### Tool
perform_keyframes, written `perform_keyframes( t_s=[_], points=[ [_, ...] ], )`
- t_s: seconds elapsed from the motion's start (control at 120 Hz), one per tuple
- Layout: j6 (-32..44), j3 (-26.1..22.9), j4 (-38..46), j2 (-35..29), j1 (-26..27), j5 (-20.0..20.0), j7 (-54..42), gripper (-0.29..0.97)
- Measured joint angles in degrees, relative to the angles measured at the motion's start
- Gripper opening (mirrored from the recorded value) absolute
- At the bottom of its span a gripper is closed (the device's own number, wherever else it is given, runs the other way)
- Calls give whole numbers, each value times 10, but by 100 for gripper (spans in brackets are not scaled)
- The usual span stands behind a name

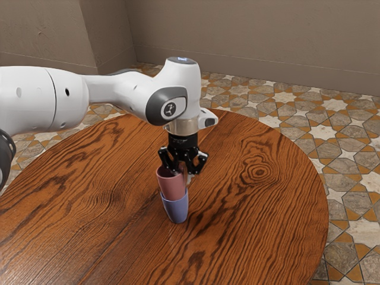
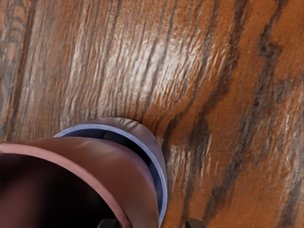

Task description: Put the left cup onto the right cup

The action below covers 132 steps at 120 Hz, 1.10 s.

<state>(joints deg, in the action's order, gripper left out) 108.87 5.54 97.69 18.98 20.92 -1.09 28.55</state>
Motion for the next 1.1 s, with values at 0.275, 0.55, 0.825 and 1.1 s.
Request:
perform_keyframes(
  t_s=[0.275, 0.55, 0.825, 1.1],
  points=[
    [1, 0, 0, -1, 0, -1, 1, 53],
    [-3, 0, -5, -16, 0, -1, 4, 63],
    [-39, -2, -24, -67, 0, 6, 4, 65],
    [-93, -3, -73, -103, -6, 17, -69, 66]
  ],
)
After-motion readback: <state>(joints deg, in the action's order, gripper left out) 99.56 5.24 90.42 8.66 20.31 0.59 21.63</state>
